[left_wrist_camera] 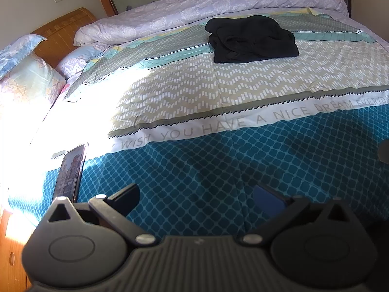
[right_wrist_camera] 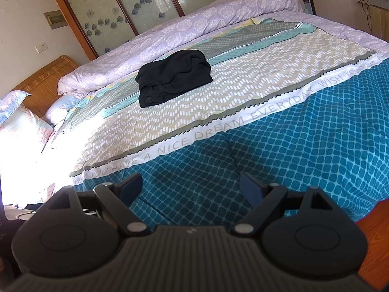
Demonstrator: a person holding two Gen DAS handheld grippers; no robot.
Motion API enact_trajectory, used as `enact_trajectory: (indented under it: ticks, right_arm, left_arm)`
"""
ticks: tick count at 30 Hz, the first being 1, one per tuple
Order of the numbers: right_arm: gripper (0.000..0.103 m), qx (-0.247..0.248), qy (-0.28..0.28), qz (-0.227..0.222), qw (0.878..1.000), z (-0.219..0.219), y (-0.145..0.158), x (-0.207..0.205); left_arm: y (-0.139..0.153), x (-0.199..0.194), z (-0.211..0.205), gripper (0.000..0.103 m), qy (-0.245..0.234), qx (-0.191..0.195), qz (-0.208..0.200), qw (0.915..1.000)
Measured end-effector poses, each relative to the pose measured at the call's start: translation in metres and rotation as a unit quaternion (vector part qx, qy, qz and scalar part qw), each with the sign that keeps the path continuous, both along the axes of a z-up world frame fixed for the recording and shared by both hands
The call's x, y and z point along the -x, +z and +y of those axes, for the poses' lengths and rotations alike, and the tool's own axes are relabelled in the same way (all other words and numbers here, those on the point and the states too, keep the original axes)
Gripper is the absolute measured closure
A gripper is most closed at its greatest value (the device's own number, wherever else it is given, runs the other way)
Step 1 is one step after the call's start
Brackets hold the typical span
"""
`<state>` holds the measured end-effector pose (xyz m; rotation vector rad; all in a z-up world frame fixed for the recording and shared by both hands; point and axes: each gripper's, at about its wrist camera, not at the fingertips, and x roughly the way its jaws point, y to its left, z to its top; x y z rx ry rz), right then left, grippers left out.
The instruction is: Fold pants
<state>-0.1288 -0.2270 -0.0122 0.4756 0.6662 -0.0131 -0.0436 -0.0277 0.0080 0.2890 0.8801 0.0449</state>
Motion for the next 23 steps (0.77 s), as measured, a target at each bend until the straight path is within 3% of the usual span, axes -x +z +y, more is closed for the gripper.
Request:
enact_trajectory:
  ticks: [15,23]
  right_arm:
    - [0.014,0.000,0.001,0.001,1.000,-0.0004,-0.0010,0.0002]
    - [0.014,0.001,0.001,0.000,1.000,-0.0003,-0.0009,-0.0001]
  left_arm:
    - [-0.0014,0.0004,-0.0007,0.000,-0.005,0.001,0.004,1.0000]
    - [0.0002,-0.0009,0.0016,0.000,-0.020,0.037,0.024,0.9988]
